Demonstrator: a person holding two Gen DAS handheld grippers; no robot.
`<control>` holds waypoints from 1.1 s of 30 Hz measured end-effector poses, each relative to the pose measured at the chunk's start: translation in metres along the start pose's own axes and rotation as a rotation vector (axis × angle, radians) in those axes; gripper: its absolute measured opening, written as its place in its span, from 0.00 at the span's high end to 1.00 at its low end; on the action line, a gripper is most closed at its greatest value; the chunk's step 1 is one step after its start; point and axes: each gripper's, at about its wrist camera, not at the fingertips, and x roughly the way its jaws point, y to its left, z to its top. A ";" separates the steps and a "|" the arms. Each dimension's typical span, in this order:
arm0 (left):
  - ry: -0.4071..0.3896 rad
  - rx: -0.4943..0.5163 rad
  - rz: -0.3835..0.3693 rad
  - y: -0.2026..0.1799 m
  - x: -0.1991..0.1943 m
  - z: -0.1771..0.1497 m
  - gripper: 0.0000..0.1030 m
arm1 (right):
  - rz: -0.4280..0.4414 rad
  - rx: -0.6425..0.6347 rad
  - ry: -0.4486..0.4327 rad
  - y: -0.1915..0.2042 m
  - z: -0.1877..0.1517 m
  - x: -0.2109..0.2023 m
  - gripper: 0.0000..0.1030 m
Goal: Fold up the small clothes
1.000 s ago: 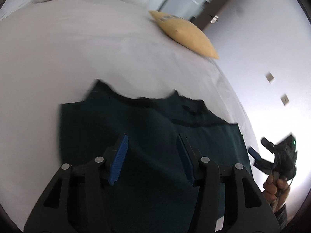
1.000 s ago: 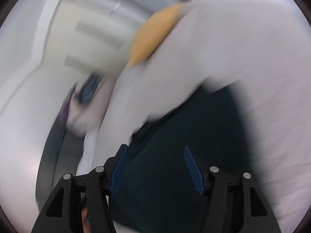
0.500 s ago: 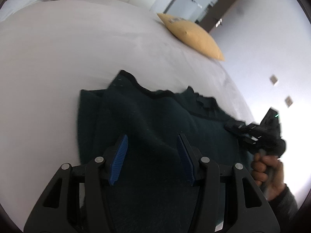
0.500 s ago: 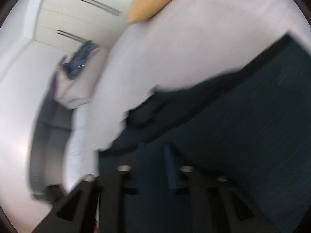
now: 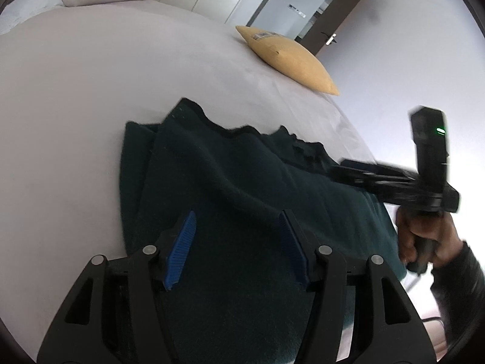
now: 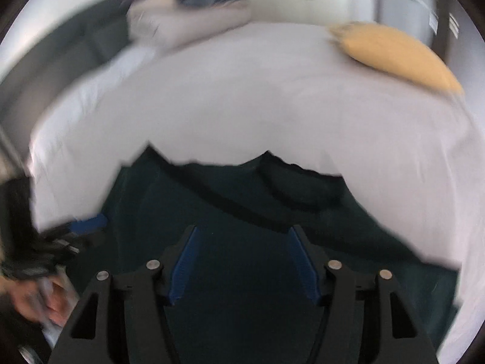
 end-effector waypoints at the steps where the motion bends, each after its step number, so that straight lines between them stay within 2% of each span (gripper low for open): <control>1: 0.004 0.002 -0.003 0.000 0.000 -0.002 0.46 | -0.012 -0.054 0.036 0.004 0.003 0.008 0.40; 6: 0.015 -0.006 -0.018 0.006 0.006 -0.009 0.46 | -0.016 -0.141 0.195 -0.002 0.001 0.039 0.39; 10: 0.015 -0.005 -0.022 0.005 0.009 -0.009 0.45 | 0.014 -0.126 0.221 -0.013 0.003 0.050 0.35; 12: 0.020 -0.006 -0.021 0.007 0.010 -0.010 0.45 | 0.051 -0.117 0.224 -0.014 0.005 0.051 0.56; 13: 0.019 -0.006 -0.020 0.007 0.010 -0.011 0.45 | 0.041 -0.128 0.222 -0.012 0.005 0.051 0.63; 15: 0.019 -0.005 -0.016 0.006 0.010 -0.011 0.45 | -0.006 -0.148 0.222 -0.009 0.007 0.052 0.88; 16: 0.020 -0.008 -0.015 0.006 0.009 -0.011 0.45 | -0.027 -0.152 0.221 -0.008 0.008 0.053 0.90; 24: 0.015 -0.020 -0.001 0.003 0.009 -0.009 0.45 | -0.143 -0.116 0.156 -0.013 0.011 0.054 0.97; 30: -0.017 -0.013 0.016 -0.002 0.004 -0.009 0.44 | -0.187 -0.070 0.106 -0.019 0.011 0.058 0.97; 33: -0.018 -0.011 0.021 -0.003 0.006 -0.010 0.40 | -0.195 -0.036 0.093 -0.022 0.016 0.061 0.97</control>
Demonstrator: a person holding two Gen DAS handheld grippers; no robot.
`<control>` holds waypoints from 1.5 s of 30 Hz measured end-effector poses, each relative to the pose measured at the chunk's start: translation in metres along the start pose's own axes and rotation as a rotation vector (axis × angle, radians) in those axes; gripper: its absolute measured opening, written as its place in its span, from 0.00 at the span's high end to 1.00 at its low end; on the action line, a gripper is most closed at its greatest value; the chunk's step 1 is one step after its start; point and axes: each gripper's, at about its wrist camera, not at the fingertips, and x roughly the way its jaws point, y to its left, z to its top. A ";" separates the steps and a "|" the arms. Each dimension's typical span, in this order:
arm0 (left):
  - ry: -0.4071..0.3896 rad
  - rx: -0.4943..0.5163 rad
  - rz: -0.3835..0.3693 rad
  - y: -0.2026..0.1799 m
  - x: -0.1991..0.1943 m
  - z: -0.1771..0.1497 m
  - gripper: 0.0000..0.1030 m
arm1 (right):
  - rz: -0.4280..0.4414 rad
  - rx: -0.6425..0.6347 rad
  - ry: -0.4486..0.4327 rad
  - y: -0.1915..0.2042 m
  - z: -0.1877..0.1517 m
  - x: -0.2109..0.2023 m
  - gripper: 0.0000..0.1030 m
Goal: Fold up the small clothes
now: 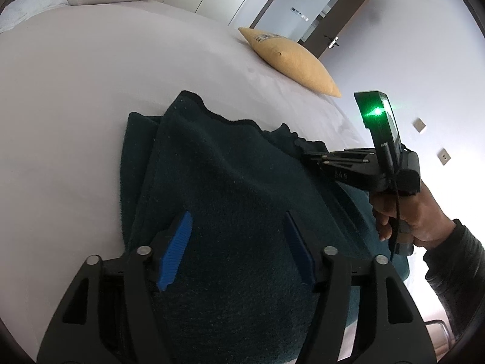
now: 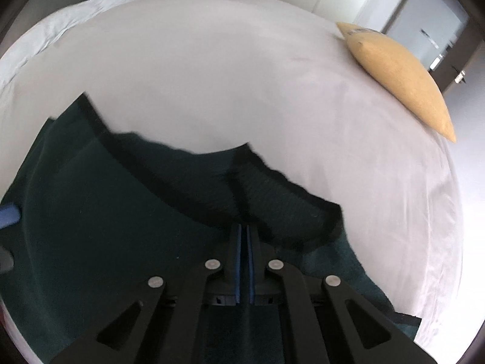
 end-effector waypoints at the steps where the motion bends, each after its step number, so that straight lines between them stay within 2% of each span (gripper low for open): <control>1: 0.000 0.004 0.004 -0.001 0.001 0.000 0.40 | -0.002 0.004 0.000 -0.001 0.001 0.002 0.97; 5: 0.020 0.045 0.038 -0.005 0.011 -0.006 0.39 | 0.021 0.049 -0.012 -0.006 -0.003 0.008 0.96; 7: 0.024 0.061 0.047 -0.006 0.012 -0.006 0.39 | 0.030 0.104 -0.041 -0.018 -0.005 0.003 0.87; 8: 0.024 0.066 0.050 -0.006 0.011 -0.007 0.39 | 0.048 0.157 -0.056 -0.026 -0.009 -0.004 0.78; 10: 0.031 0.071 0.055 -0.006 0.011 -0.009 0.39 | 0.108 0.244 -0.109 -0.040 -0.018 -0.024 0.78; 11: 0.032 0.070 0.055 -0.005 0.011 -0.009 0.39 | 0.177 0.301 -0.152 -0.048 -0.027 -0.039 0.75; 13: 0.042 0.082 0.065 -0.006 0.012 -0.011 0.39 | 0.324 0.404 -0.186 -0.058 -0.054 -0.059 0.75; 16: 0.053 0.106 0.086 -0.008 0.014 -0.014 0.39 | 0.567 0.509 -0.167 -0.049 -0.101 -0.060 0.75; 17: 0.055 0.108 0.092 -0.007 0.015 -0.015 0.39 | 0.597 0.520 -0.146 -0.045 -0.113 -0.054 0.75; 18: 0.061 0.114 0.100 -0.008 0.015 -0.016 0.39 | 0.601 0.536 -0.124 -0.043 -0.129 -0.046 0.76; 19: 0.070 0.123 0.109 -0.009 0.015 -0.017 0.39 | 0.614 0.556 -0.136 -0.051 -0.137 -0.036 0.82; 20: 0.076 0.133 0.116 -0.010 0.014 -0.018 0.39 | 0.635 0.600 -0.158 -0.058 -0.149 -0.036 0.96; 22: 0.086 0.143 0.116 -0.009 0.014 -0.019 0.39 | 0.687 0.746 -0.181 -0.082 -0.178 -0.036 1.00; 23: 0.089 0.141 0.112 -0.008 0.013 -0.020 0.39 | 0.684 0.806 -0.216 -0.098 -0.192 -0.038 1.00; 24: 0.092 0.137 0.107 -0.006 0.013 -0.020 0.39 | 0.633 0.825 -0.242 -0.108 -0.203 -0.043 1.00; 26: 0.099 0.142 0.111 -0.005 0.012 -0.020 0.39 | 0.594 0.880 -0.291 -0.130 -0.225 -0.052 1.00; 28: 0.102 0.155 0.126 -0.007 0.010 -0.022 0.39 | 0.479 0.985 -0.309 -0.153 -0.249 -0.062 1.00; 29: 0.106 0.155 0.133 -0.007 0.008 -0.023 0.39 | 0.452 1.060 -0.335 -0.167 -0.265 -0.069 1.00; 31: 0.105 0.147 0.149 -0.008 0.000 -0.025 0.39 | 0.427 1.170 -0.363 -0.175 -0.291 -0.085 0.89; 32: 0.101 0.139 0.159 -0.009 -0.004 -0.024 0.39 | 0.431 1.163 -0.385 -0.172 -0.296 -0.095 0.85; 34: 0.091 0.119 0.190 -0.014 -0.013 -0.025 0.39 | 0.497 1.109 -0.407 -0.154 -0.292 -0.108 0.84; 35: 0.078 0.122 0.194 -0.023 -0.017 -0.026 0.39 | 0.578 1.065 -0.421 -0.135 -0.283 -0.112 0.82; 36: 0.072 0.135 0.180 -0.032 -0.019 -0.027 0.39 | 0.645 1.019 -0.423 -0.121 -0.272 -0.109 0.75; 38: 0.090 0.202 0.161 -0.056 -0.013 -0.034 0.39 | 0.774 0.904 -0.388 -0.074 -0.248 -0.104 0.64; 40: 0.142 0.253 0.194 -0.070 0.001 -0.043 0.39 | 0.885 0.846 -0.328 -0.041 -0.230 -0.087 0.63; 42: 0.199 0.245 0.230 -0.065 0.015 -0.049 0.39 | 0.887 0.850 -0.267 -0.028 -0.230 -0.070 0.63; 43: 0.194 0.236 0.225 -0.062 0.016 -0.050 0.39 | 0.878 0.870 -0.235 -0.031 -0.236 -0.059 0.64; 44: 0.185 0.224 0.214 -0.057 0.015 -0.050 0.39 | 0.888 0.897 -0.234 -0.036 -0.244 -0.053 0.79; 45: 0.185 0.217 0.207 -0.055 0.014 -0.050 0.39 | 0.889 0.931 -0.240 -0.046 -0.256 -0.050 0.89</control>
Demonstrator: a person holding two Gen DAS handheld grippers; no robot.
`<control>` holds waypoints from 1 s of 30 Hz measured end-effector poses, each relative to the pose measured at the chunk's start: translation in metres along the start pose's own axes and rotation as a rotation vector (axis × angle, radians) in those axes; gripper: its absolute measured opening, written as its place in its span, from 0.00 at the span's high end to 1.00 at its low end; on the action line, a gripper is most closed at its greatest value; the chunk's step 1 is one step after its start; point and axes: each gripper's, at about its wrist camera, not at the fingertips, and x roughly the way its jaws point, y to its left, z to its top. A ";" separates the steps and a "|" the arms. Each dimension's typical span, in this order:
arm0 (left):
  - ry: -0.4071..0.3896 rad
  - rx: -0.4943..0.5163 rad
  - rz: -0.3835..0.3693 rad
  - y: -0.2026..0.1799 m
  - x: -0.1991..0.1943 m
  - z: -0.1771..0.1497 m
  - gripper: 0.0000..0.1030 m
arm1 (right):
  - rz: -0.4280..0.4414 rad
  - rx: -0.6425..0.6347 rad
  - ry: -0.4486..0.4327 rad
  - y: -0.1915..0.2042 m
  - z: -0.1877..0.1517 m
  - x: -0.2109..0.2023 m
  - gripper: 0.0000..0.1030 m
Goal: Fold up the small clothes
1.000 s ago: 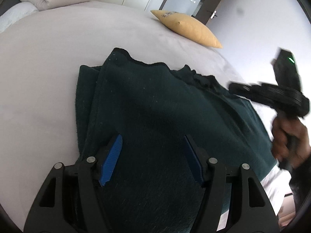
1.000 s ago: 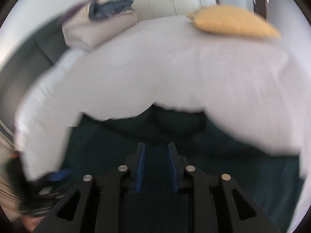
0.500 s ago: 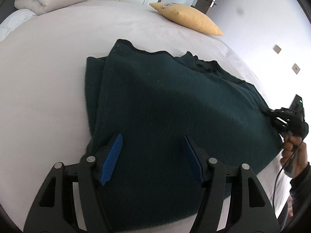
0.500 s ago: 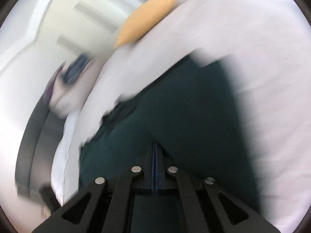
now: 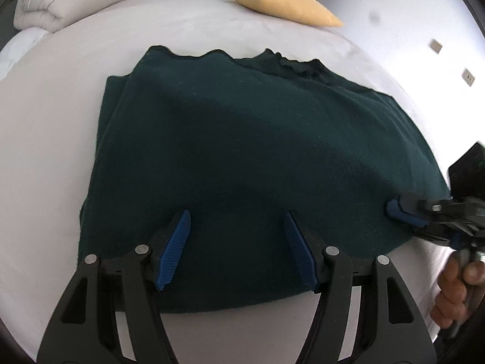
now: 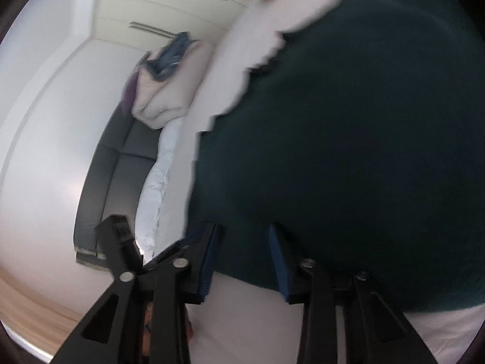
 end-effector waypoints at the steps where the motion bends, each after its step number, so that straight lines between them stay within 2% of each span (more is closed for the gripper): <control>1: 0.000 -0.005 -0.009 0.002 -0.001 0.000 0.39 | 0.000 0.018 -0.017 -0.005 0.002 -0.009 0.91; 3: 0.001 -0.013 -0.025 0.006 -0.001 0.001 0.39 | 0.001 0.071 -0.082 -0.026 0.006 -0.040 0.93; 9: -0.016 -0.040 -0.082 0.023 -0.012 -0.009 0.39 | -0.101 0.150 -0.255 -0.067 0.017 -0.115 0.93; 13: -0.025 -0.108 -0.146 0.052 -0.028 -0.014 0.39 | -0.171 0.164 -0.331 -0.074 0.024 -0.152 0.92; 14: -0.031 -0.137 -0.148 0.063 -0.036 -0.015 0.39 | -0.182 0.153 -0.344 -0.070 0.023 -0.157 0.88; 16: -0.057 -0.183 -0.138 0.083 -0.053 -0.016 0.39 | -0.187 0.126 -0.368 -0.056 0.018 -0.164 0.74; 17: -0.078 -0.212 -0.140 0.094 -0.062 -0.016 0.39 | -0.175 0.107 -0.378 -0.047 0.015 -0.166 0.62; 18: -0.091 -0.239 -0.130 0.104 -0.068 -0.016 0.39 | -0.167 0.092 -0.383 -0.037 0.012 -0.164 0.55; 20: -0.106 -0.316 -0.145 0.128 -0.076 -0.014 0.38 | -0.138 0.063 -0.366 -0.019 0.016 -0.148 0.54; 22: -0.088 -0.382 -0.193 0.145 -0.072 -0.010 0.30 | -0.095 0.045 -0.337 -0.001 0.020 -0.127 0.51; 24: -0.039 -0.453 -0.296 0.158 -0.061 -0.008 0.25 | -0.057 0.039 -0.299 0.009 0.022 -0.112 0.40; 26: 0.030 -0.499 -0.410 0.164 -0.041 -0.007 0.23 | -0.029 0.040 -0.241 0.020 0.024 -0.089 0.37; 27: 0.073 -0.521 -0.436 0.167 -0.031 -0.007 0.23 | -0.022 0.035 -0.206 0.026 0.025 -0.077 0.37; 30: 0.116 -0.545 -0.486 0.173 -0.016 0.003 0.21 | -0.018 0.010 -0.151 0.034 0.022 -0.056 0.37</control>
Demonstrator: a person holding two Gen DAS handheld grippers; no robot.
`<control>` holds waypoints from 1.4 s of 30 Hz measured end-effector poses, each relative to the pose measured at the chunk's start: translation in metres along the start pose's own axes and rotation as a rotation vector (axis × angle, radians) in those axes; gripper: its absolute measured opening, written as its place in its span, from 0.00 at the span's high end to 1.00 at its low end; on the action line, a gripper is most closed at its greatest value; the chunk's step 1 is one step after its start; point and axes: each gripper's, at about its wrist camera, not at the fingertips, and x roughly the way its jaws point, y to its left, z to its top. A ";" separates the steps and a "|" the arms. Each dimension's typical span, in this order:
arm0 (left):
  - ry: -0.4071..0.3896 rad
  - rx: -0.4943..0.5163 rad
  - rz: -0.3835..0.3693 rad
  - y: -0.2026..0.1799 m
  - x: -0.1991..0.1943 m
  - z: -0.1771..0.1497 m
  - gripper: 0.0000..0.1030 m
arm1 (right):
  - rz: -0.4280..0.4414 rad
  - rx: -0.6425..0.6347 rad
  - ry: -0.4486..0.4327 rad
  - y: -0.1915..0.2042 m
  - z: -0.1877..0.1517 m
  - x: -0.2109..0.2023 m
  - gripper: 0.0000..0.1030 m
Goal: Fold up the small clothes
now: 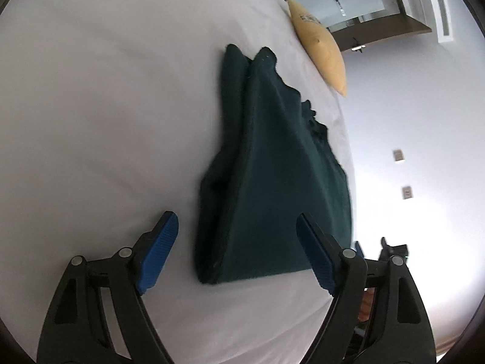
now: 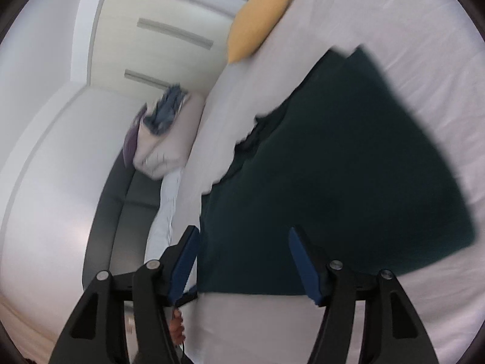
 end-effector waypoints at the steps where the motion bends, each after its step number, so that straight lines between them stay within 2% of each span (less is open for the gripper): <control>1: 0.020 -0.017 -0.019 0.001 0.006 0.001 0.21 | 0.005 0.002 0.013 0.002 -0.002 0.007 0.37; 5: 0.096 -0.084 -0.130 0.014 0.018 0.023 0.21 | 0.017 0.005 0.061 0.000 -0.010 0.025 0.37; 8: 0.119 -0.099 -0.174 0.020 0.025 0.038 0.21 | 0.025 -0.006 0.086 0.001 -0.014 0.029 0.37; 16: 0.172 -0.001 -0.152 -0.002 0.053 0.046 0.25 | 0.029 -0.058 0.148 0.023 -0.013 0.058 0.37; 17: 0.175 -0.002 -0.157 -0.004 0.056 0.046 0.28 | 0.030 -0.071 0.156 0.028 -0.011 0.064 0.37; 19: 0.182 -0.015 -0.163 -0.005 0.063 0.045 0.52 | 0.028 -0.083 0.173 0.036 -0.007 0.076 0.37; 20: 0.181 -0.019 -0.161 -0.005 0.065 0.043 0.58 | 0.025 -0.091 0.185 0.040 -0.005 0.084 0.37; 21: 0.178 -0.024 -0.155 -0.004 0.066 0.039 0.70 | 0.027 -0.101 0.203 0.045 -0.002 0.094 0.37; 23: 0.159 -0.028 -0.150 -0.004 0.066 0.033 0.72 | 0.026 -0.111 0.222 0.051 0.002 0.110 0.37; 28: 0.101 -0.003 -0.141 -0.017 0.061 0.029 0.86 | 0.006 -0.079 0.280 0.049 0.014 0.154 0.37; 31: 0.075 0.024 -0.136 -0.028 0.052 0.025 0.86 | -0.091 -0.050 0.375 0.031 0.012 0.181 0.39; 32: 0.065 0.034 -0.133 -0.032 0.050 0.024 0.87 | -0.093 -0.054 0.378 0.029 0.011 0.184 0.40; 39: 0.006 0.151 -0.029 -0.075 0.031 0.015 0.88 | -0.080 -0.125 0.361 0.032 0.004 0.181 0.38; 42: -0.011 0.254 0.039 -0.117 0.038 0.009 0.88 | -0.018 -0.044 0.361 0.028 0.011 0.172 0.32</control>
